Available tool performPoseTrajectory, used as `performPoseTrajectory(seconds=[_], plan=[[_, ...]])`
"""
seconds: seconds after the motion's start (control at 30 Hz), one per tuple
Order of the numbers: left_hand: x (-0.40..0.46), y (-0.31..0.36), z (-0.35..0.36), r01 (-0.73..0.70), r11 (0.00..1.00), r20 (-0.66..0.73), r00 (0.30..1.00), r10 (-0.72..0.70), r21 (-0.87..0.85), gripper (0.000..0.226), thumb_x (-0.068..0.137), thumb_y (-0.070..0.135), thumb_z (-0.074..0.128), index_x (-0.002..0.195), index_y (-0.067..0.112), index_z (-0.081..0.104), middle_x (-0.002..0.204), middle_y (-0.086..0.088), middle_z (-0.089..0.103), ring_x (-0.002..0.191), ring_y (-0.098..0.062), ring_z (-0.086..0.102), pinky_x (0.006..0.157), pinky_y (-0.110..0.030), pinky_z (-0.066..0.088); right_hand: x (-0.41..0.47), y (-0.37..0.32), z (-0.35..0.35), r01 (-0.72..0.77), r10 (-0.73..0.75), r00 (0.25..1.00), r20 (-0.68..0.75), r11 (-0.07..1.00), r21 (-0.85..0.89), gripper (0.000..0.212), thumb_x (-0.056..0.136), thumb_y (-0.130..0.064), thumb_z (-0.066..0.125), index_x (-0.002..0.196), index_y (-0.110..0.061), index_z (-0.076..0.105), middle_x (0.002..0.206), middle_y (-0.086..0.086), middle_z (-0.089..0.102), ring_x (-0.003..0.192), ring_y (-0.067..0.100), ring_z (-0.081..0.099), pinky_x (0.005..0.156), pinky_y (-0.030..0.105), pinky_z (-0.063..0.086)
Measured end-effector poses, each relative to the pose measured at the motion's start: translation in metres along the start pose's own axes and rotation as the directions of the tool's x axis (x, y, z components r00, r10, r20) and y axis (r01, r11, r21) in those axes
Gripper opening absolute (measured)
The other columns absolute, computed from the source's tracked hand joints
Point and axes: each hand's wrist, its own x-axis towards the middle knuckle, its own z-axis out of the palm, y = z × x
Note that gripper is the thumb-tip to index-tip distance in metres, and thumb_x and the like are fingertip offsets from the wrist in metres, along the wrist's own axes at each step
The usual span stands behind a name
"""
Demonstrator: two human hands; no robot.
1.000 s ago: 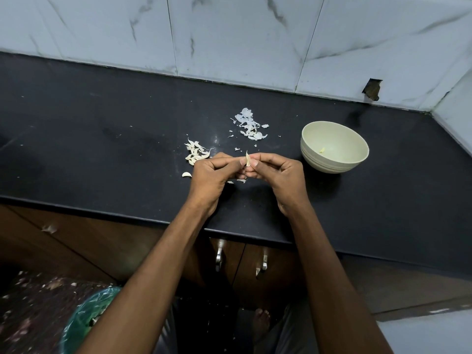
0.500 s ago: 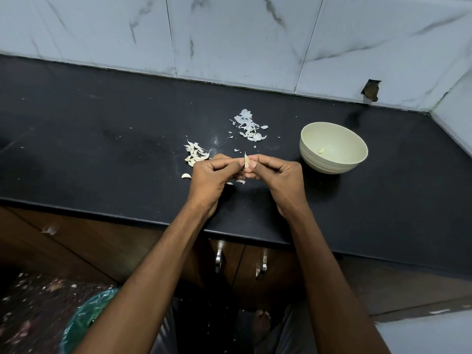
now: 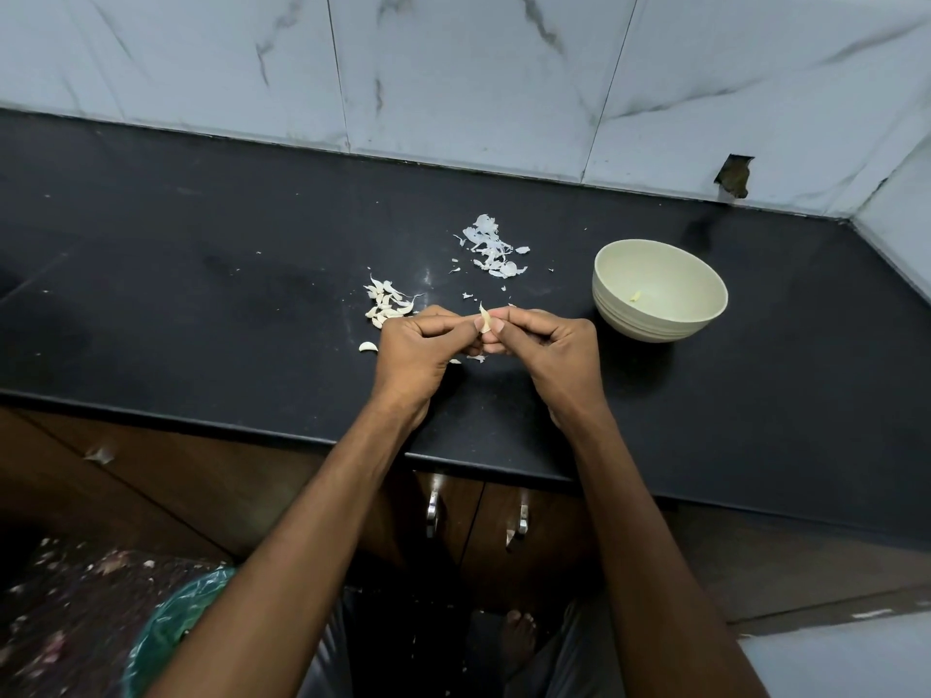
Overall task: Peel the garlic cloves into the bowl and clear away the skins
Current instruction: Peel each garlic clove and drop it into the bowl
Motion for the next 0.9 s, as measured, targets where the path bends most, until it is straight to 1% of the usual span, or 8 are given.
performPoseTrajectory(seconds=[0.13,0.17,0.3,0.4,0.5,0.63,0.77,0.9], plan=[[-0.0015,0.0009,0.0005,-0.001,1.000,-0.002,1.000,0.001,0.002,0.008,0.085,-0.005,0.077,0.088,0.000,0.081,0.080,-0.010,0.069,0.074,-0.030,0.065,0.075,-0.038,0.059,-0.0016,-0.0008,0.0006,0.018,-0.018,1.000,-0.002,0.999,-0.036,0.015,0.094,0.001,0.073,0.107,0.001,0.079,0.096,0.016,0.079,0.083,0.027,0.078,0.081,0.033,0.063],[-0.0017,0.0011,0.0009,0.000,1.000,-0.005,1.000,0.000,0.003,0.008,0.085,-0.006,0.077,0.087,0.001,0.081,0.079,-0.010,0.069,0.073,-0.030,0.066,0.075,-0.038,0.059,-0.0018,-0.0007,0.0006,0.026,-0.026,1.000,-0.003,0.998,-0.053,0.015,0.094,0.001,0.072,0.107,0.000,0.080,0.096,0.014,0.079,0.083,0.027,0.078,0.082,0.034,0.063],[-0.0014,0.0005,0.0019,-0.007,1.000,-0.031,0.999,0.008,0.023,0.006,0.082,-0.007,0.078,0.082,-0.001,0.081,0.079,-0.013,0.070,0.072,-0.033,0.067,0.076,-0.041,0.059,-0.0007,0.0024,-0.0007,0.088,-0.086,0.996,0.016,0.977,-0.192,0.017,0.094,-0.002,0.072,0.107,-0.006,0.082,0.095,0.007,0.079,0.086,0.030,0.077,0.085,0.052,0.063],[-0.0012,0.0003,0.0018,-0.009,0.999,-0.049,0.999,0.011,0.036,0.004,0.081,-0.009,0.078,0.082,-0.005,0.080,0.082,-0.017,0.071,0.072,-0.034,0.068,0.076,-0.041,0.061,-0.0015,0.0039,-0.0001,0.109,-0.109,0.994,0.014,0.964,-0.244,0.020,0.093,-0.002,0.071,0.107,-0.010,0.082,0.095,0.003,0.079,0.087,0.027,0.077,0.084,0.054,0.062],[-0.0007,0.0001,0.0002,-0.006,1.000,-0.025,1.000,0.007,0.022,0.005,0.082,-0.007,0.077,0.085,-0.005,0.080,0.083,-0.017,0.071,0.074,-0.036,0.067,0.081,-0.049,0.059,-0.0023,0.0018,0.0013,0.103,-0.105,0.994,-0.001,0.974,-0.203,0.021,0.093,-0.001,0.071,0.107,-0.011,0.082,0.095,0.002,0.080,0.087,0.028,0.077,0.086,0.052,0.063],[-0.0006,-0.0002,-0.0007,0.027,0.999,0.011,1.000,-0.027,-0.025,0.006,0.089,0.000,0.076,0.091,-0.003,0.081,0.084,-0.012,0.070,0.078,-0.034,0.066,0.083,-0.045,0.057,-0.0020,-0.0024,0.0015,0.024,-0.026,0.999,-0.034,0.998,-0.050,0.018,0.094,0.002,0.072,0.107,-0.007,0.081,0.093,0.009,0.080,0.083,0.028,0.078,0.082,0.037,0.064],[-0.0009,0.0015,-0.0006,0.043,0.997,0.046,0.998,-0.041,-0.058,0.011,0.091,0.000,0.073,0.095,-0.008,0.078,0.089,-0.017,0.068,0.083,-0.035,0.066,0.082,-0.039,0.058,-0.0012,-0.0005,0.0007,0.031,-0.033,0.999,-0.041,0.998,-0.061,0.018,0.094,-0.001,0.073,0.105,-0.011,0.082,0.094,0.009,0.080,0.085,0.033,0.078,0.086,0.047,0.063],[-0.0015,0.0034,-0.0004,0.051,0.997,0.061,0.997,-0.048,-0.055,0.008,0.091,0.000,0.073,0.092,-0.006,0.079,0.086,-0.012,0.070,0.081,-0.032,0.067,0.081,-0.037,0.059,-0.0018,-0.0005,0.0004,0.028,-0.031,0.998,-0.049,0.997,-0.069,0.019,0.094,0.002,0.072,0.105,-0.010,0.081,0.095,0.010,0.079,0.083,0.029,0.078,0.085,0.045,0.063]])
